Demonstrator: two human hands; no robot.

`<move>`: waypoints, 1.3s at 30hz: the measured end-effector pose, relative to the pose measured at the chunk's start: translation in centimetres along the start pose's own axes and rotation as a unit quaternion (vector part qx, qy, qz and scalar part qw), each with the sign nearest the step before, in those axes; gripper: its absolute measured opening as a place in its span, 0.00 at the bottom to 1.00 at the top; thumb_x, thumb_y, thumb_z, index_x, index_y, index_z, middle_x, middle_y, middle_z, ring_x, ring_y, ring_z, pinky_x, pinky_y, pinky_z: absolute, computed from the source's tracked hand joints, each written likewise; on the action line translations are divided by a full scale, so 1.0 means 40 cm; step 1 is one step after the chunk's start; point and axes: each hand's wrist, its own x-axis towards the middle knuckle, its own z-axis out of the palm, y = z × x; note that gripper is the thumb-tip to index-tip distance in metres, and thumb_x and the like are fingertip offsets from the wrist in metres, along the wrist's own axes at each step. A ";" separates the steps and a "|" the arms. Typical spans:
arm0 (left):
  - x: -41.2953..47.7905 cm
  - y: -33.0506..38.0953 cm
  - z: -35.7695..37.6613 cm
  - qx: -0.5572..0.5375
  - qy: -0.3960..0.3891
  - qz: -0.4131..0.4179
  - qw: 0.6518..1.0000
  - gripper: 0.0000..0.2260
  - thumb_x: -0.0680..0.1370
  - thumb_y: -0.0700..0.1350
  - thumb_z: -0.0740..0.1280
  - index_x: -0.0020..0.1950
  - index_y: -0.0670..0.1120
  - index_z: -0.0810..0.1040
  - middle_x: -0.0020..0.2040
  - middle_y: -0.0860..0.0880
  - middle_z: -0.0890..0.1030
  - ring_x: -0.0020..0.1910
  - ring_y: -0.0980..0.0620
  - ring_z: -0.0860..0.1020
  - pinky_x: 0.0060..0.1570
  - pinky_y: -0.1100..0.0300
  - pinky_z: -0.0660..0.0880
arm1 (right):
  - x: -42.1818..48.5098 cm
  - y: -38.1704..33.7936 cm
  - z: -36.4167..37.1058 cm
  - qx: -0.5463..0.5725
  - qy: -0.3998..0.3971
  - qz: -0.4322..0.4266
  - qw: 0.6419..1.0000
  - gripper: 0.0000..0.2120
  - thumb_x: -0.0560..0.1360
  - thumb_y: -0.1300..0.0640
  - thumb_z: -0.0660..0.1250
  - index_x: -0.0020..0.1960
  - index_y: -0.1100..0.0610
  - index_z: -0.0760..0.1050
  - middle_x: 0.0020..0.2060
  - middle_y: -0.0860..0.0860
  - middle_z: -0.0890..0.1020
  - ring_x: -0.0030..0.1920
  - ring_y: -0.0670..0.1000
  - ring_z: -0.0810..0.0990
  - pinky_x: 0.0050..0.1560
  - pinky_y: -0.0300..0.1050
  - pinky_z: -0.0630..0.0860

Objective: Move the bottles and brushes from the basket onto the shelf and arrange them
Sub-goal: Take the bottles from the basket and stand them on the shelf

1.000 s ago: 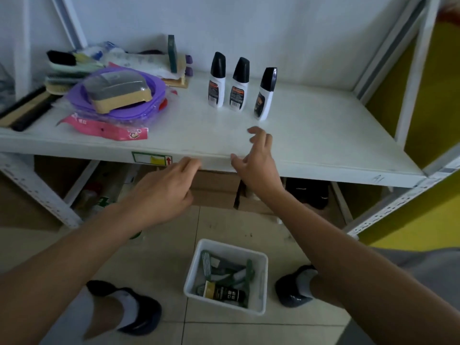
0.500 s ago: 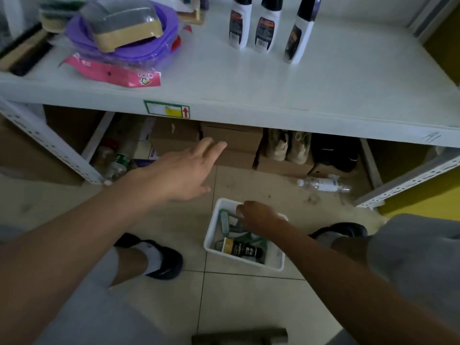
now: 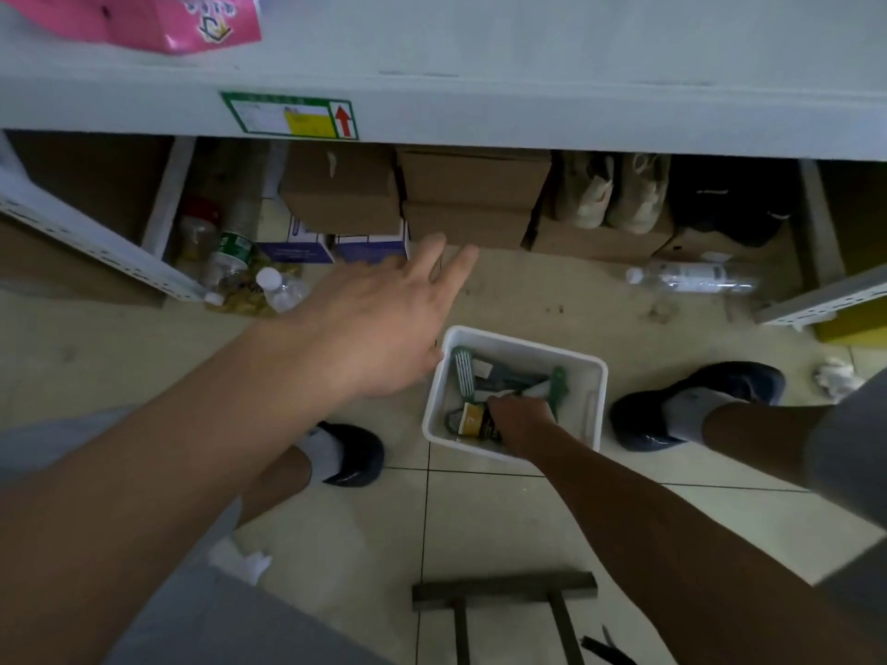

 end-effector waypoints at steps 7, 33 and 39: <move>0.002 0.010 -0.016 0.001 -0.041 0.008 0.999 0.40 0.80 0.58 0.66 0.81 0.51 0.42 0.81 0.47 0.49 0.68 0.43 0.72 0.45 0.51 0.75 | -0.037 0.032 -0.129 -0.002 0.096 -0.019 0.995 0.23 0.72 0.46 0.71 0.63 0.54 0.73 0.52 0.51 0.82 0.52 0.54 0.82 0.53 0.53 0.80; 0.026 -0.044 -0.232 -0.074 0.177 -0.035 0.981 0.10 0.80 0.56 0.64 0.54 0.52 0.73 0.50 0.51 0.79 0.48 0.47 0.80 0.44 0.52 0.77 | -0.368 0.453 -0.931 0.507 0.548 0.056 0.664 0.17 0.74 0.56 0.74 0.58 0.54 0.71 0.45 0.48 0.80 0.29 0.51 0.85 0.35 0.51 0.84; 0.076 -0.046 -0.239 -0.143 0.175 -0.027 0.974 0.13 0.81 0.56 0.64 0.63 0.55 0.73 0.55 0.54 0.80 0.47 0.54 0.79 0.45 0.56 0.77 | -0.225 0.517 -1.012 0.483 0.576 0.101 0.652 0.18 0.73 0.52 0.71 0.61 0.48 0.71 0.45 0.49 0.83 0.40 0.53 0.85 0.42 0.55 0.84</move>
